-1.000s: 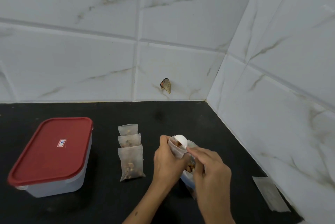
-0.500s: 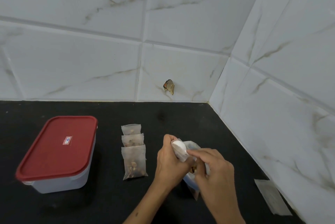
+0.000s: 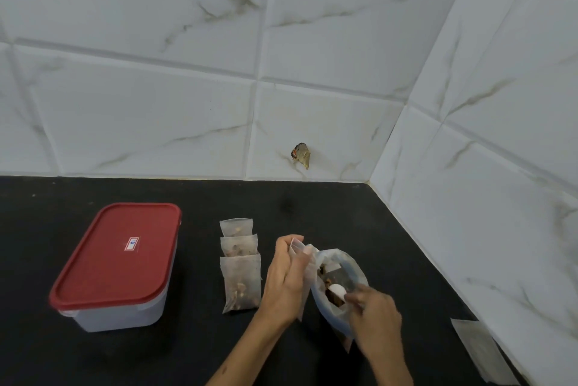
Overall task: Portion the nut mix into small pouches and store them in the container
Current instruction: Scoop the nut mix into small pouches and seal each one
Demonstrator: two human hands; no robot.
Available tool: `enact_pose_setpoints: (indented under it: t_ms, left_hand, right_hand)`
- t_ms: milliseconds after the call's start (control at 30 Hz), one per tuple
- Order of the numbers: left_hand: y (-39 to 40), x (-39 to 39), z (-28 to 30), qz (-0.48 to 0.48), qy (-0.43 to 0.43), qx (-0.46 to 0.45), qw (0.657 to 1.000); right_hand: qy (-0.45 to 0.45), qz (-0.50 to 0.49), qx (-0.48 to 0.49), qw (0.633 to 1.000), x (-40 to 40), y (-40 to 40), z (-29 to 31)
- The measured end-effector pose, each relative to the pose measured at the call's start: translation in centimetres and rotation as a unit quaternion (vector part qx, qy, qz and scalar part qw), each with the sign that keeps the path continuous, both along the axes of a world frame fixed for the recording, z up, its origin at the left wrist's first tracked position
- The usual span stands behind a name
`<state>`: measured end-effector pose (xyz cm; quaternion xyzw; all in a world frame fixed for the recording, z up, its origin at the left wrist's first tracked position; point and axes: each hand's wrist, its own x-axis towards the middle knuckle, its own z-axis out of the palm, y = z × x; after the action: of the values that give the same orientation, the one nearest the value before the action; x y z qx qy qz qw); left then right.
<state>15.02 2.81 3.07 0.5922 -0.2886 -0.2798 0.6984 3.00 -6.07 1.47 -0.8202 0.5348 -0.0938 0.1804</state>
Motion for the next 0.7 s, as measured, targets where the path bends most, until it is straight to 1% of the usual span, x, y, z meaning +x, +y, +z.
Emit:
enact_pose_setpoints:
  t_ms: [33,67,100,133,167,200,233,300,333,467,500,533,567,633,667,700]
  left_hand:
    - [-0.1,0.2,-0.3,0.010,0.016,-0.006,1.000]
    - [-0.1,0.4,-0.4,0.018,0.035,-0.015,0.999]
    - [-0.2,0.5,-0.7,0.026,0.052,-0.022,0.998]
    - [-0.1,0.5,-0.9,0.033,0.067,-0.027,0.997]
    - [-0.1,0.5,-1.0,0.039,0.078,-0.030,0.996]
    - [0.0,0.5,-0.9,0.043,0.085,-0.028,0.995]
    - [0.1,0.4,-0.7,0.043,0.088,-0.027,0.995]
    - [0.1,0.2,-0.3,0.043,0.097,-0.026,0.994]
    - [0.1,0.2,-0.2,0.042,0.099,-0.023,0.994]
    - [0.8,1.0,0.2,0.040,0.085,-0.013,0.995]
    - [1.2,1.3,0.4,0.029,0.087,-0.018,0.996]
    - [1.5,1.8,0.5,0.013,0.081,-0.026,0.996]
    - [1.9,2.2,0.9,-0.004,0.069,-0.036,0.997]
    - [2.6,2.8,1.6,-0.032,0.038,-0.050,0.998]
    - [2.8,3.1,1.8,-0.035,0.024,-0.053,0.998]
    - [3.1,3.2,2.0,-0.035,0.016,-0.057,0.998]
  right_hand:
    - [0.002,0.022,-0.014,1.000,0.1,0.1,0.2]
    - [-0.028,0.029,-0.032,0.999,0.3,0.3,0.5]
    - [-0.093,0.022,-0.047,0.994,0.5,0.8,1.0]
    - [-0.183,0.012,-0.052,0.982,0.8,1.5,1.5]
    - [-0.274,0.010,-0.037,0.961,1.2,2.5,2.2]
    - [-0.342,0.022,-0.003,0.939,1.7,3.4,3.0]
    - [-0.377,0.041,0.034,0.924,2.2,4.2,3.6]
    - [-0.371,0.076,0.076,0.923,2.8,5.1,4.0]
    - [-0.360,0.085,0.070,0.926,3.1,5.2,3.9]
    - [-0.378,0.075,-0.003,0.923,3.7,4.7,3.7]
    - [-0.382,0.072,-0.009,0.921,3.7,4.5,4.0]
    - [-0.400,0.071,0.008,0.914,3.8,4.3,4.4]
    - [-0.434,0.071,0.054,0.896,3.8,4.1,5.0]
    - [-0.500,0.079,0.159,0.848,4.1,4.0,6.6]
    - [-0.511,0.085,0.181,0.836,4.3,3.8,7.1]
    - [-0.512,0.090,0.185,0.834,4.4,3.7,7.3]
